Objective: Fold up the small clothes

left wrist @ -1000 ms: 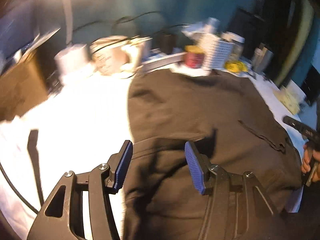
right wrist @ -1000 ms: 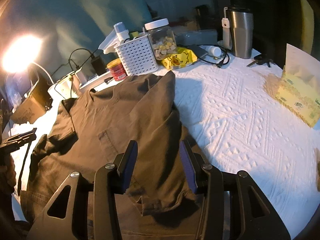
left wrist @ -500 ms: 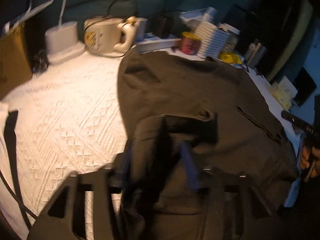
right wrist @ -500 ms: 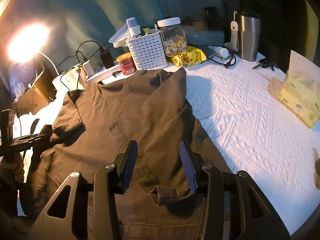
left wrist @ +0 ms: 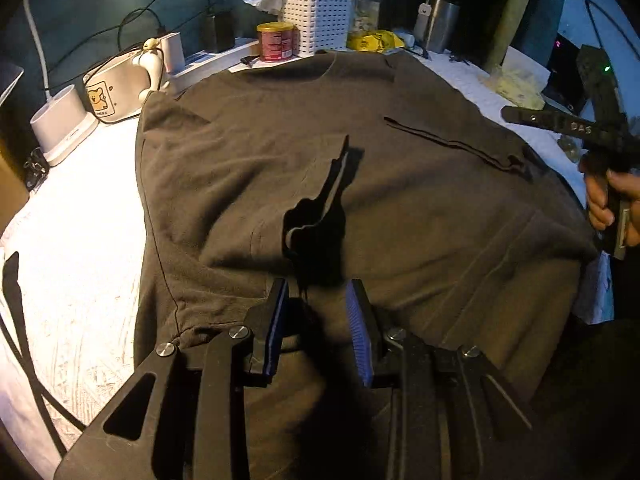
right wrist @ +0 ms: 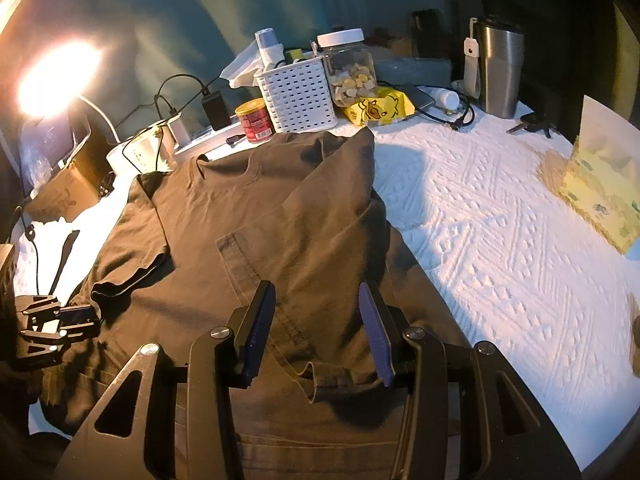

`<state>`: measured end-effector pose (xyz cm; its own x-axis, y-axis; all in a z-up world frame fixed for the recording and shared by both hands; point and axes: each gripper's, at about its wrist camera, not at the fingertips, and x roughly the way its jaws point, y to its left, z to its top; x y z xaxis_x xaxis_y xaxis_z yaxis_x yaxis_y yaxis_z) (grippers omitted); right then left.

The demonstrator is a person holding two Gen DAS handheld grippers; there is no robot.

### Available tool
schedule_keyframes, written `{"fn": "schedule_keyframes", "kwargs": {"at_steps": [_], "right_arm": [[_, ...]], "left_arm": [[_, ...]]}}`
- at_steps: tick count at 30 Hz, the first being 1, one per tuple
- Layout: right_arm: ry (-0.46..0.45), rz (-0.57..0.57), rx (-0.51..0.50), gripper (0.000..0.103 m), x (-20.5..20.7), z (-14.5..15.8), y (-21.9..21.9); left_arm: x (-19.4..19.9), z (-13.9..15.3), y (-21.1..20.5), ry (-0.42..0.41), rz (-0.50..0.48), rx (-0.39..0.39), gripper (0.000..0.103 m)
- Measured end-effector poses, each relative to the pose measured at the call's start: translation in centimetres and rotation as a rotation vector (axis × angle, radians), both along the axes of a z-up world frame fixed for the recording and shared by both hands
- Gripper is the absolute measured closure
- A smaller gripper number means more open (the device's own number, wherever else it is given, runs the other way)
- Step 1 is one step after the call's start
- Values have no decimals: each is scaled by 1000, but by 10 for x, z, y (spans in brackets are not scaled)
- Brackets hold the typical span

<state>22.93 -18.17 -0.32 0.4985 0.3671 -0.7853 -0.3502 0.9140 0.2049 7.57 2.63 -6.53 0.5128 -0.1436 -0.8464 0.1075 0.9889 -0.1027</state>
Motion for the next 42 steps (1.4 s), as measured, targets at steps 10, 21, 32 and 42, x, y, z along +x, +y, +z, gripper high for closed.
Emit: {"fn": "schedule_keyframes", "kwargs": {"at_steps": [10,21,32,42], "right_arm": [[14,-27,8,56,-1,-5,-12],[26,-39,11,56,4,-8,-15],[49,116,27,56,13,-18,53],[62,144,22,56,15,-19,84]], "left_arm": [[26,4,17,-71,44,-3,52],[28,-9,-21,7,-85,-63,52],[-15,-14,23,-30,67,-4,52],[-11,-24,10,-64,-8,86,96]]}}
